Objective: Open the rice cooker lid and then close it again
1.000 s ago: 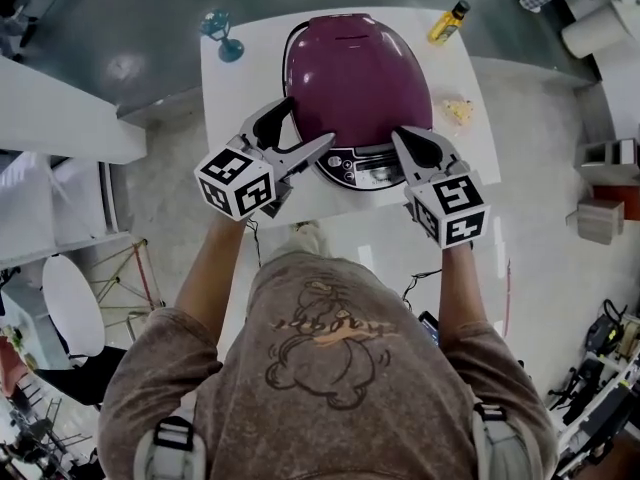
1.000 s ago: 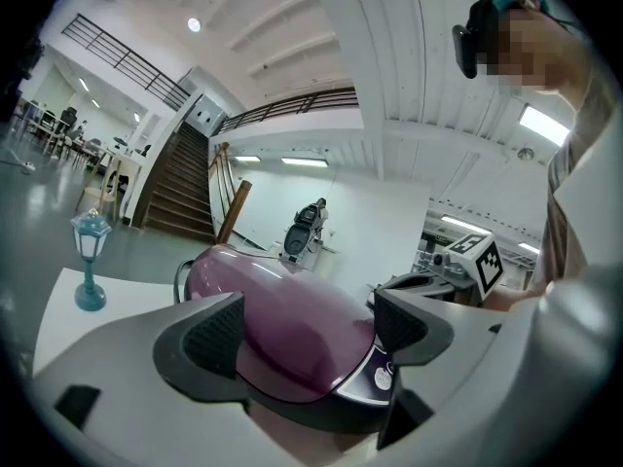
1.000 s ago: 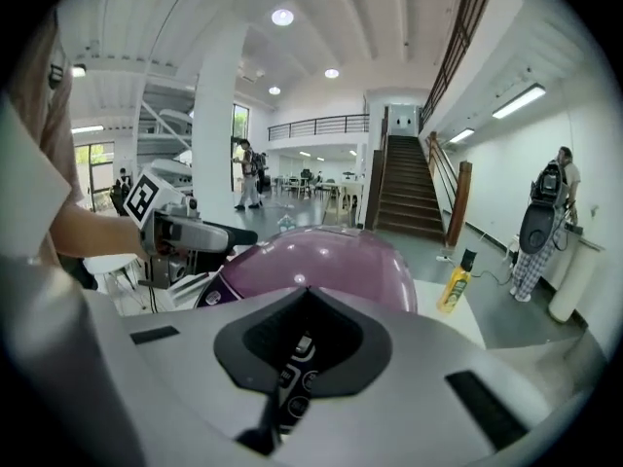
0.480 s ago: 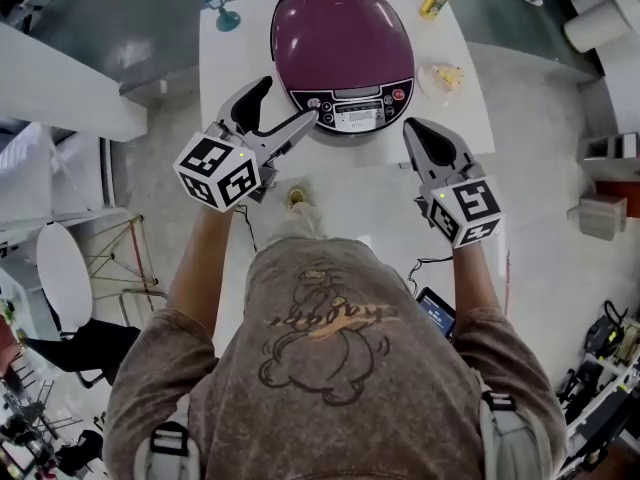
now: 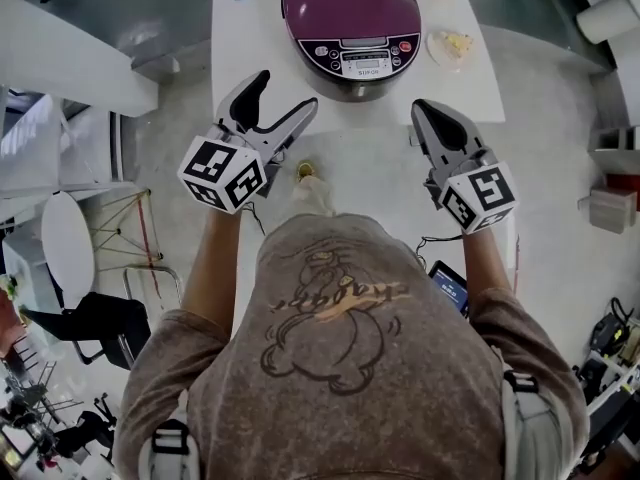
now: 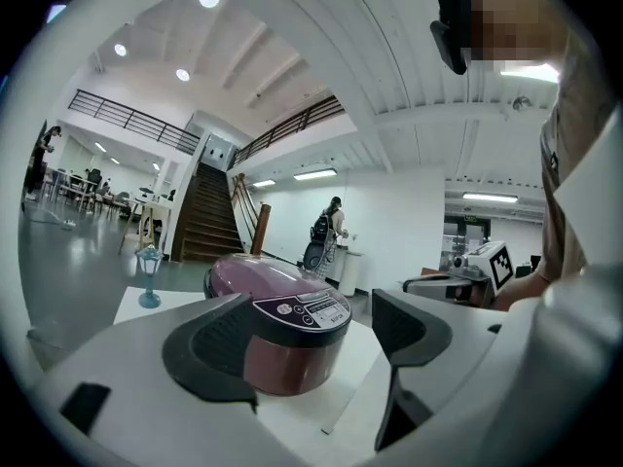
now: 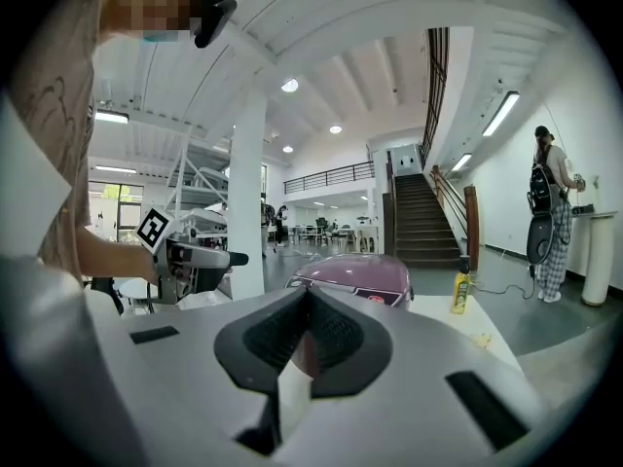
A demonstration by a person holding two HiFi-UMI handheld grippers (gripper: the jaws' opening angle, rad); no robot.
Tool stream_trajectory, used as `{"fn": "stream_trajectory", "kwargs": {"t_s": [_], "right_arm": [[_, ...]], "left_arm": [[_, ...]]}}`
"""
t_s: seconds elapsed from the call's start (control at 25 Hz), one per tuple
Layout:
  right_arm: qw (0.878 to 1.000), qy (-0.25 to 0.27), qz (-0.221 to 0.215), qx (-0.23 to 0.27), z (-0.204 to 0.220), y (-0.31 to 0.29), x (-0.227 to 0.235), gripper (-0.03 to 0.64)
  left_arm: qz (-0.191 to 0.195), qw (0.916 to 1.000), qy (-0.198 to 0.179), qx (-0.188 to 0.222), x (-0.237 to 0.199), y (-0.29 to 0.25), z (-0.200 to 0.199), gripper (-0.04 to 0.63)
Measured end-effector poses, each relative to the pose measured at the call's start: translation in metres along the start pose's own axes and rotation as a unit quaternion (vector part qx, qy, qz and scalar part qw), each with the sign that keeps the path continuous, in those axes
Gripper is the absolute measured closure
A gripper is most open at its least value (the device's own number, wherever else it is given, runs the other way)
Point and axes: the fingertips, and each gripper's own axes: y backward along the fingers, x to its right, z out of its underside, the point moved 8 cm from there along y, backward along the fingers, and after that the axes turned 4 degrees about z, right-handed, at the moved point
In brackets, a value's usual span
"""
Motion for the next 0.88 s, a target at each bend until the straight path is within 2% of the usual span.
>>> {"fn": "stream_trajectory", "kwargs": {"t_s": [0.08, 0.16, 0.32, 0.4, 0.68, 0.88], "right_arm": [[1.0, 0.001, -0.004, 0.005, 0.003, 0.004, -0.004, 0.612], [1.0, 0.002, -0.006, 0.007, 0.007, 0.008, -0.007, 0.612], [1.0, -0.003, -0.006, 0.008, 0.016, 0.013, -0.015, 0.613], [1.0, -0.002, -0.012, 0.006, 0.023, 0.012, -0.021, 0.614], [1.0, 0.008, -0.028, 0.006, 0.03, 0.018, -0.031, 0.614], [1.0, 0.01, -0.027, 0.008, 0.032, 0.017, -0.033, 0.614]], "left_arm": [[-0.004, 0.9999, 0.006, 0.009, 0.004, 0.01, 0.004, 0.206], [-0.005, 0.9999, 0.004, 0.008, 0.009, 0.016, 0.009, 0.305], [-0.003, 1.0, -0.007, 0.002, 0.018, 0.025, 0.019, 0.372], [-0.009, 0.9999, -0.007, 0.003, 0.02, 0.029, 0.025, 0.427], [-0.026, 0.9994, -0.022, -0.003, 0.029, 0.033, 0.037, 0.546], [-0.028, 0.9994, -0.021, 0.002, 0.031, 0.029, 0.04, 0.575]]}}
